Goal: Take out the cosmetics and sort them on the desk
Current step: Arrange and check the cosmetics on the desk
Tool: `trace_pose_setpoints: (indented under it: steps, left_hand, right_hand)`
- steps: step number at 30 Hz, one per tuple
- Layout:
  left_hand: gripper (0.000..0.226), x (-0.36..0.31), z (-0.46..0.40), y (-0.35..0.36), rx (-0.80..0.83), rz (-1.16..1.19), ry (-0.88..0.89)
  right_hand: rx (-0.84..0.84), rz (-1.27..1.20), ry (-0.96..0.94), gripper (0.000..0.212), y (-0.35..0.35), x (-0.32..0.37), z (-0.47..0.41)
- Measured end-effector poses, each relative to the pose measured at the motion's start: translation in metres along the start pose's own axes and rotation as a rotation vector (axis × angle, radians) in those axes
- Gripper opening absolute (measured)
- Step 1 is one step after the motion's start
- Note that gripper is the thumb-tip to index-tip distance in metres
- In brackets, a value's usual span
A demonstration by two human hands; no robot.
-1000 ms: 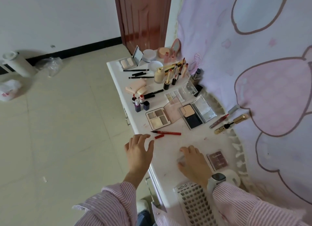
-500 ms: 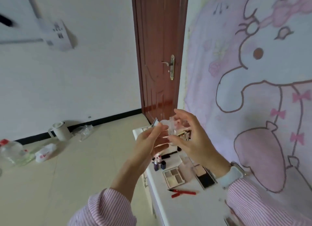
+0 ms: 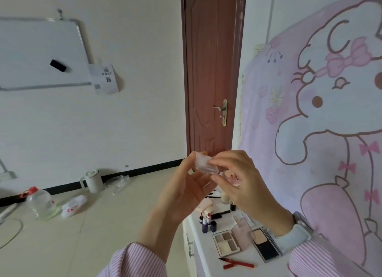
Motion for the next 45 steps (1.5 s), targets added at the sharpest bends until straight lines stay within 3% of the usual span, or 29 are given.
trace_pose_setpoints:
  steps: [5,15,22,25,28,30,36,45]
  left_hand:
    - [0.031,0.006,0.004,-0.007,-0.087,0.044,-0.045]
    - [0.025,-0.007,0.011,-0.010,-0.035,-0.089,0.176]
    - [0.012,-0.025,0.019,-0.014,-0.239,-0.591,0.476]
    - [0.018,-0.019,0.024,-0.015,-0.233,-0.580,0.417]
    - [0.027,-0.010,0.031,-0.014,-0.153,-0.414,0.301]
    - [0.032,-0.009,0.033,-0.018,-0.228,-0.247,0.235]
    - [0.016,-0.005,0.038,-0.022,-0.283,0.056,0.057]
    - [0.024,0.001,0.039,-0.023,-0.254,-0.069,0.039]
  right_hand:
    - [-0.160,0.135,-0.032,0.026,-0.005,0.005,-0.001]
    - [-0.018,-0.299,0.405,0.015,0.001,-0.003,-0.005]
    - [0.061,-0.327,0.365,0.021,0.010,0.009,-0.003]
    - [0.011,-0.221,0.287,0.012,0.015,0.014,-0.003]
    - [0.008,-0.159,0.161,0.013,0.020,0.023,-0.002]
    - [0.058,-0.147,0.102,0.017,0.025,0.026,0.001]
    - [0.104,-0.005,0.043,0.016,0.026,0.027,0.003]
    - [0.120,0.281,-0.045,0.017,0.023,0.031,0.009]
Point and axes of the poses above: each hand's wrist, its own z-axis away from the middle knuckle, its own y-axis out of the palm, x = y × z, the point moved 4 cm from there along -z, towards the middle knuckle, and after that the axes turned 13 degrees about y, right-handed, at the moved point
